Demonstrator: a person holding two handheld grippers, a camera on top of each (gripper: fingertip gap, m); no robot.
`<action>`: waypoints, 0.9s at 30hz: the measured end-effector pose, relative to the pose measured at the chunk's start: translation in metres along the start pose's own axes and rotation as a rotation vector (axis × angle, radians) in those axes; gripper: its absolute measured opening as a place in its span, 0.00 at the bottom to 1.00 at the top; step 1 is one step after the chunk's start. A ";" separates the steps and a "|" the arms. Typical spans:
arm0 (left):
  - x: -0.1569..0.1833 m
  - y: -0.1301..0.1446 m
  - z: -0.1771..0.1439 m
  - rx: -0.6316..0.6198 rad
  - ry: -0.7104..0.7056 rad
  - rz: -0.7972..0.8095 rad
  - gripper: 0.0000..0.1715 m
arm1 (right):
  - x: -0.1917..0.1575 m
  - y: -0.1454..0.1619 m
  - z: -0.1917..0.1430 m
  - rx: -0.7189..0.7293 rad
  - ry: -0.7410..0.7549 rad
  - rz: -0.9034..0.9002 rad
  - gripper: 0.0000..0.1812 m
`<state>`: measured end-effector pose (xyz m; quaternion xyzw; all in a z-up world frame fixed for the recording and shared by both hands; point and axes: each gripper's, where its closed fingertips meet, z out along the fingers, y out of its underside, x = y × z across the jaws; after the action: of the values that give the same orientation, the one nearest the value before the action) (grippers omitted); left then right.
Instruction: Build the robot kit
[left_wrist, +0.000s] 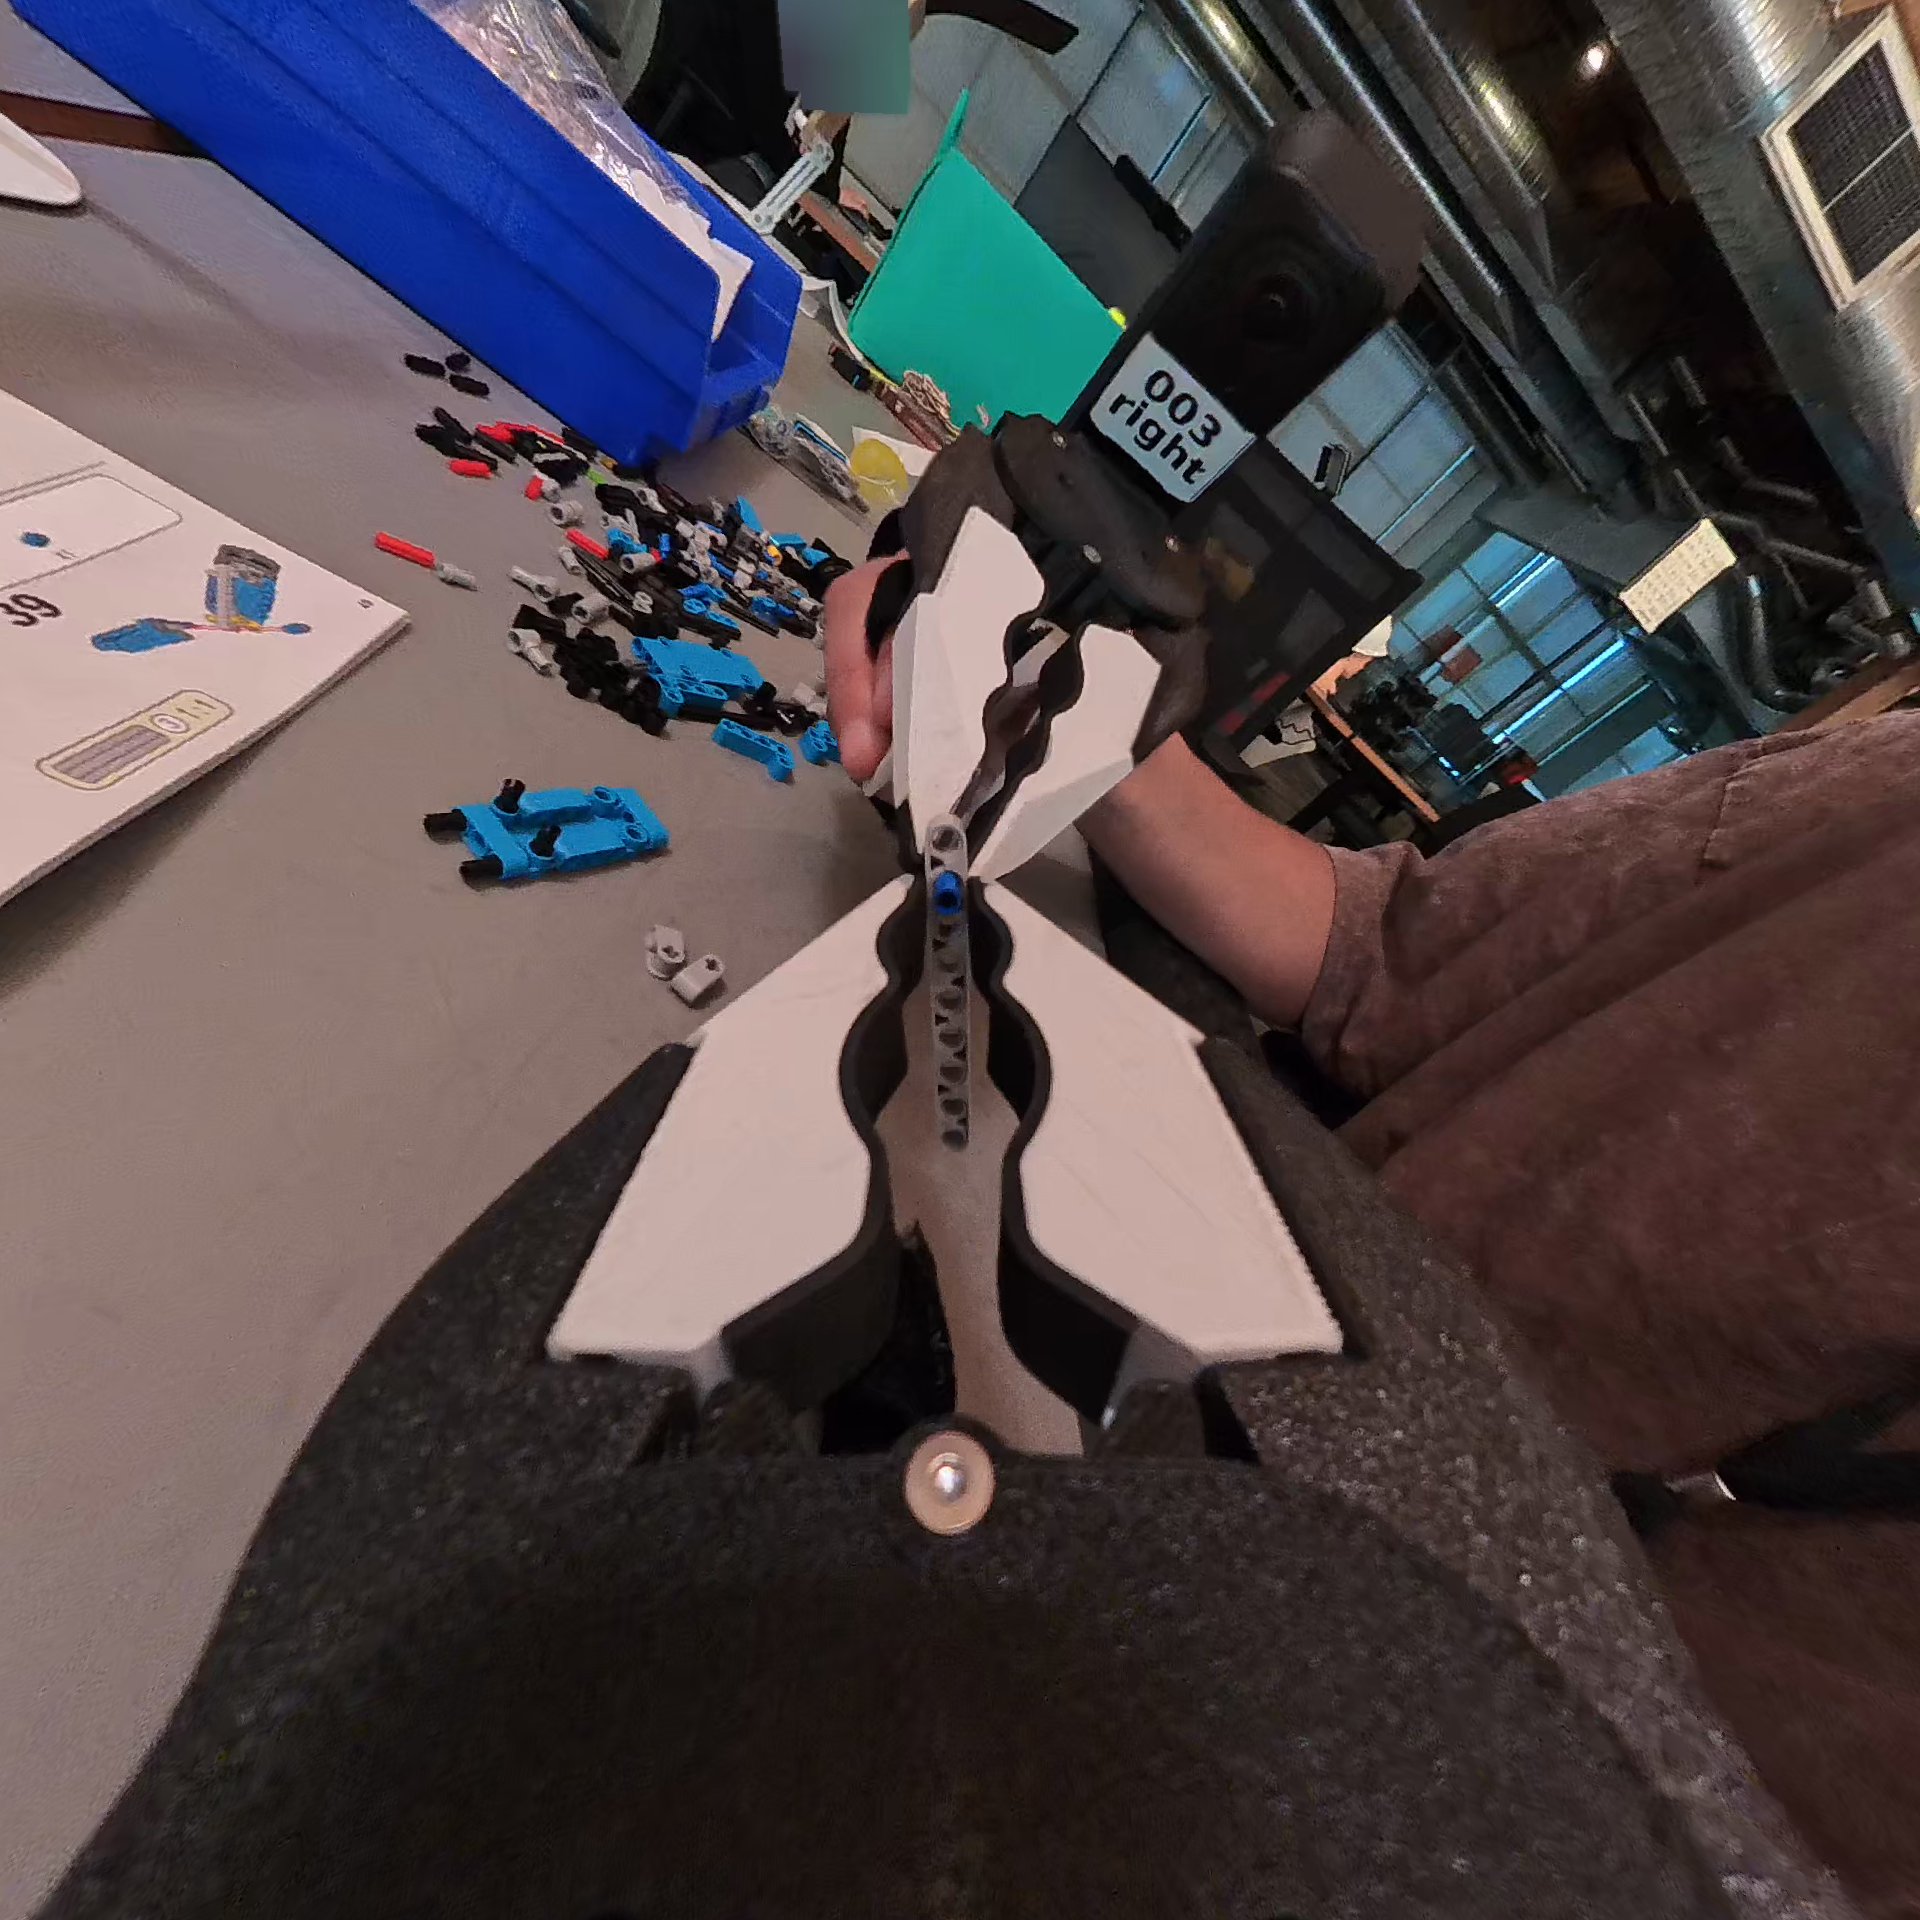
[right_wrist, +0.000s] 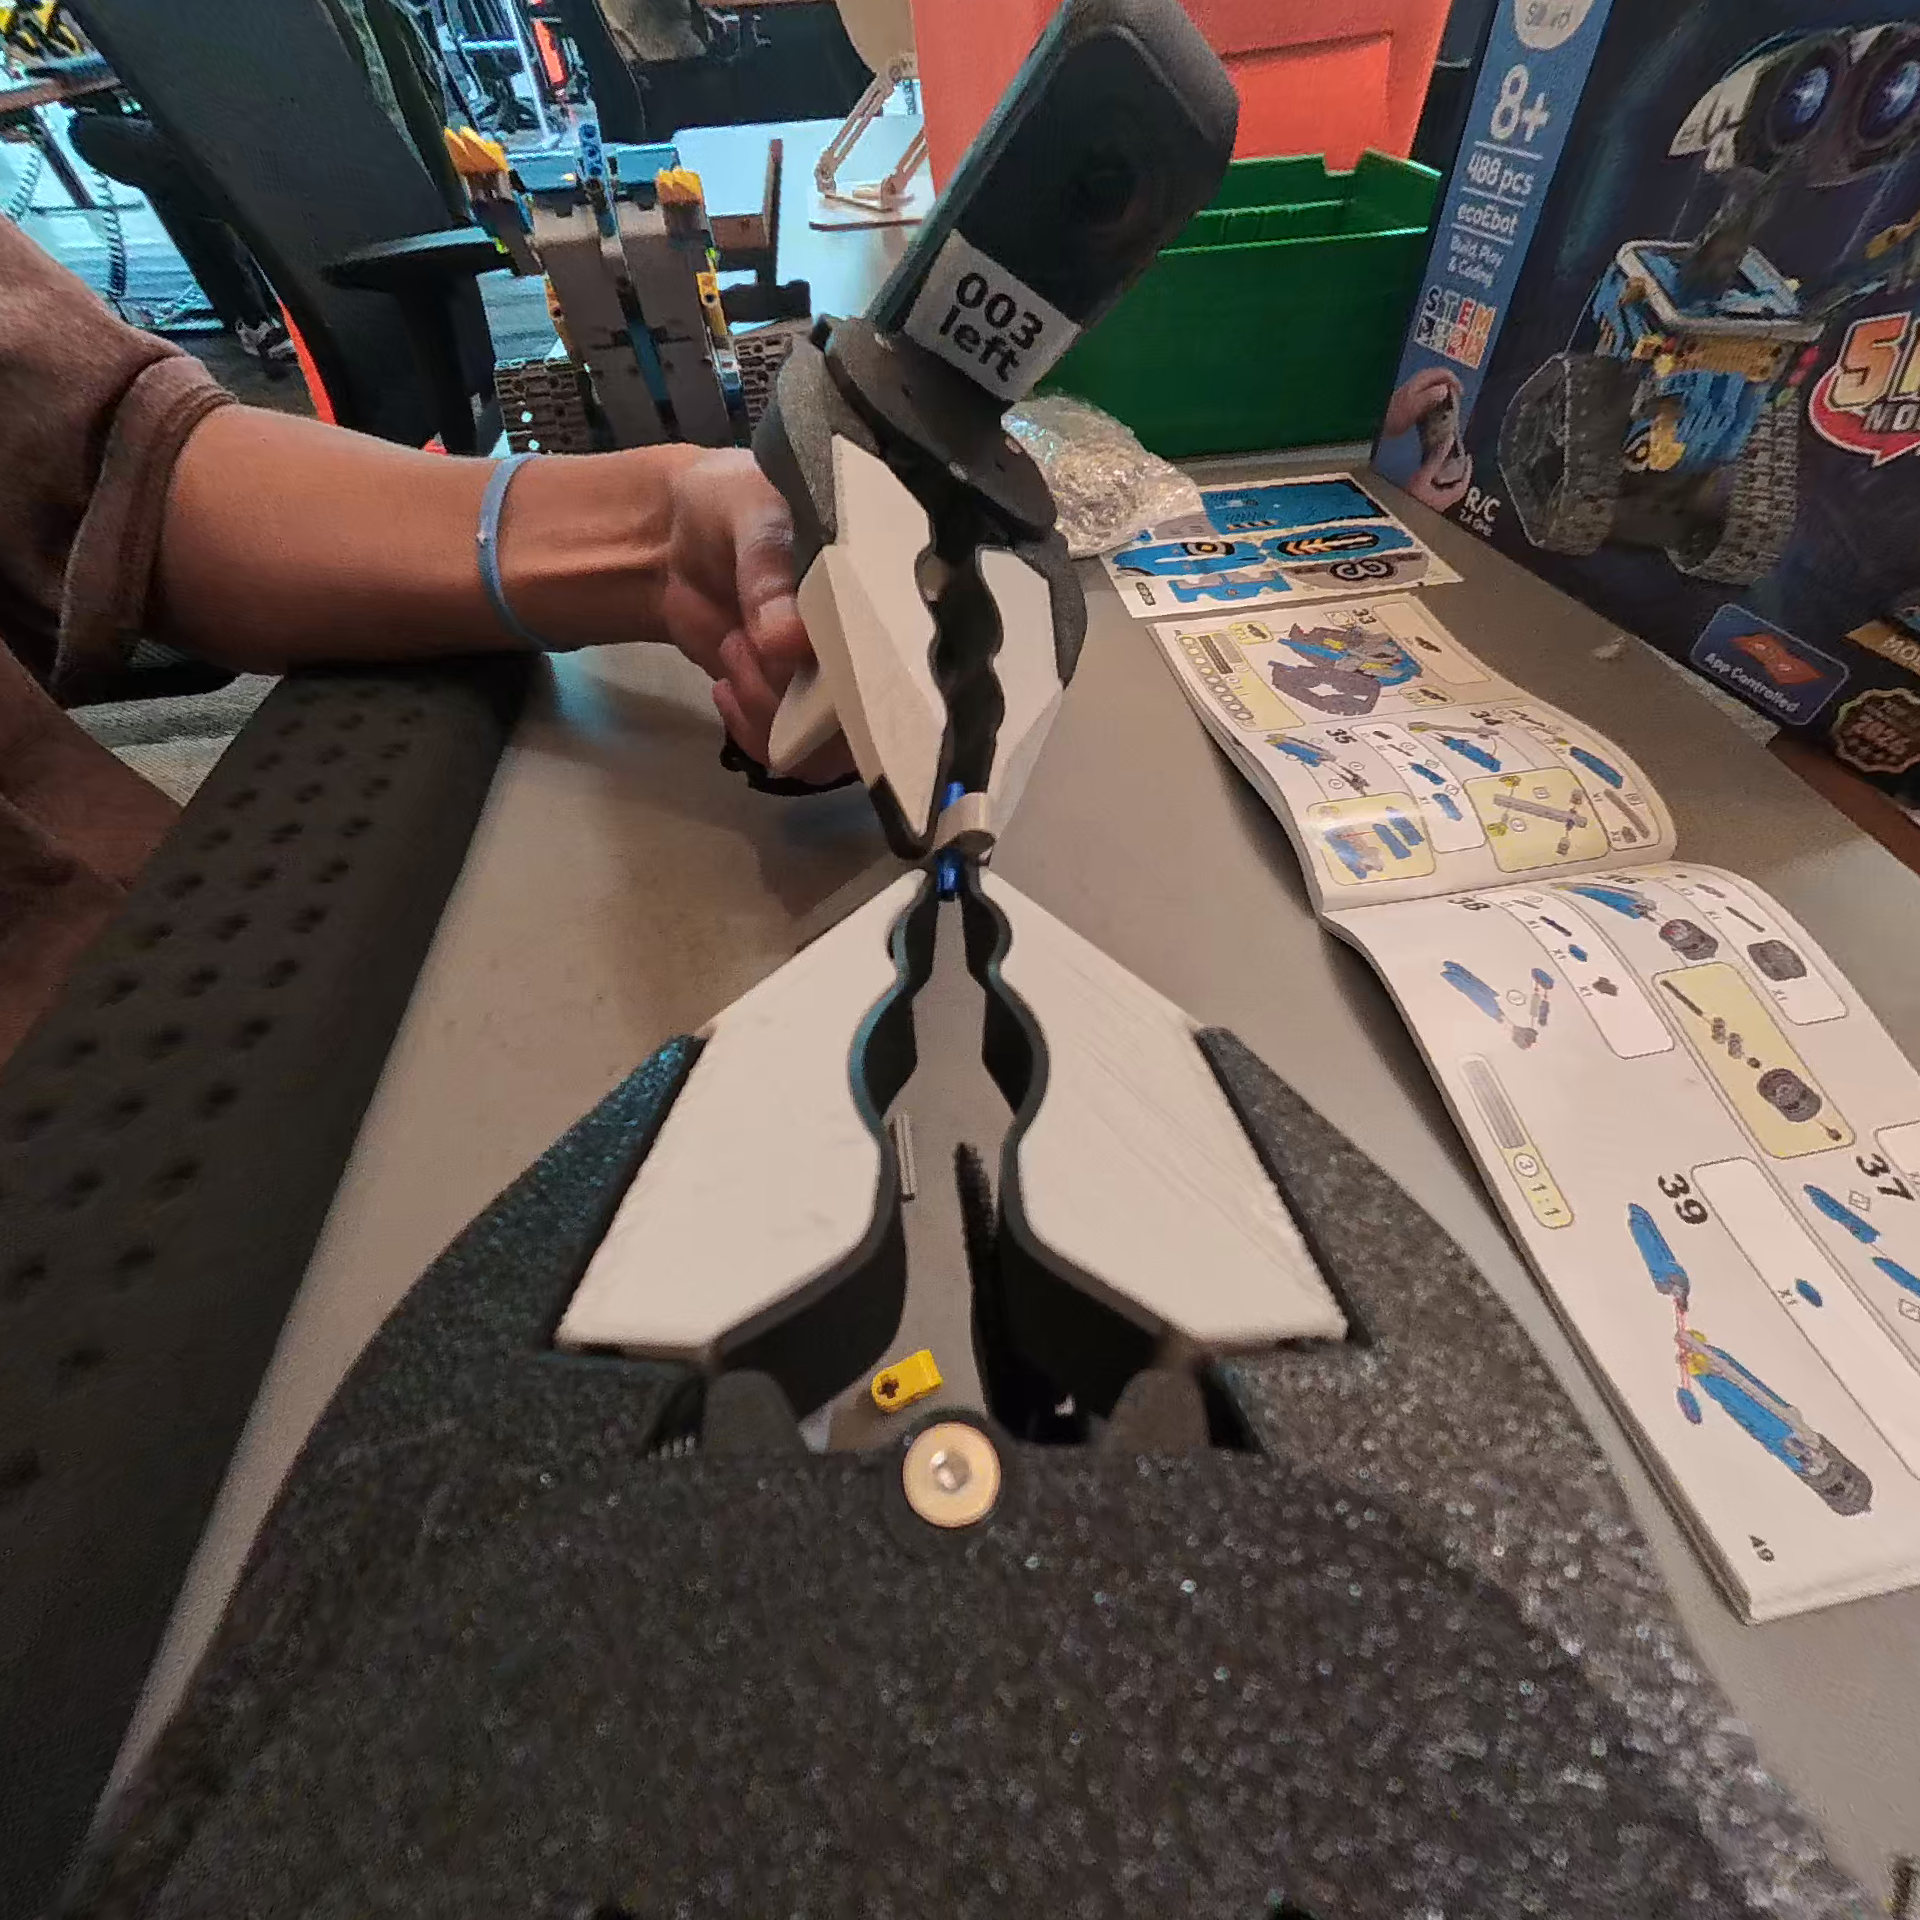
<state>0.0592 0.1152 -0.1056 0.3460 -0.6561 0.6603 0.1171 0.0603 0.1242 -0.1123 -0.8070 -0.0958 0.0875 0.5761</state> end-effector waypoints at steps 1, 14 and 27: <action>-0.001 0.000 0.000 0.000 -0.012 0.004 0.04 | 0.000 0.001 0.000 -0.006 -0.002 0.004 0.03; -0.038 0.022 0.000 -0.136 -0.221 -0.015 0.04 | 0.034 0.100 -0.028 -0.518 0.144 -0.043 0.09; -0.042 0.027 0.001 -0.163 -0.243 -0.011 0.04 | 0.022 0.102 -0.007 -0.530 0.107 -0.010 0.10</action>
<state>0.0738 0.1241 -0.1523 0.4163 -0.7150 0.5575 0.0682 0.0884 0.0912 -0.2070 -0.9327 -0.0888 0.0139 0.3494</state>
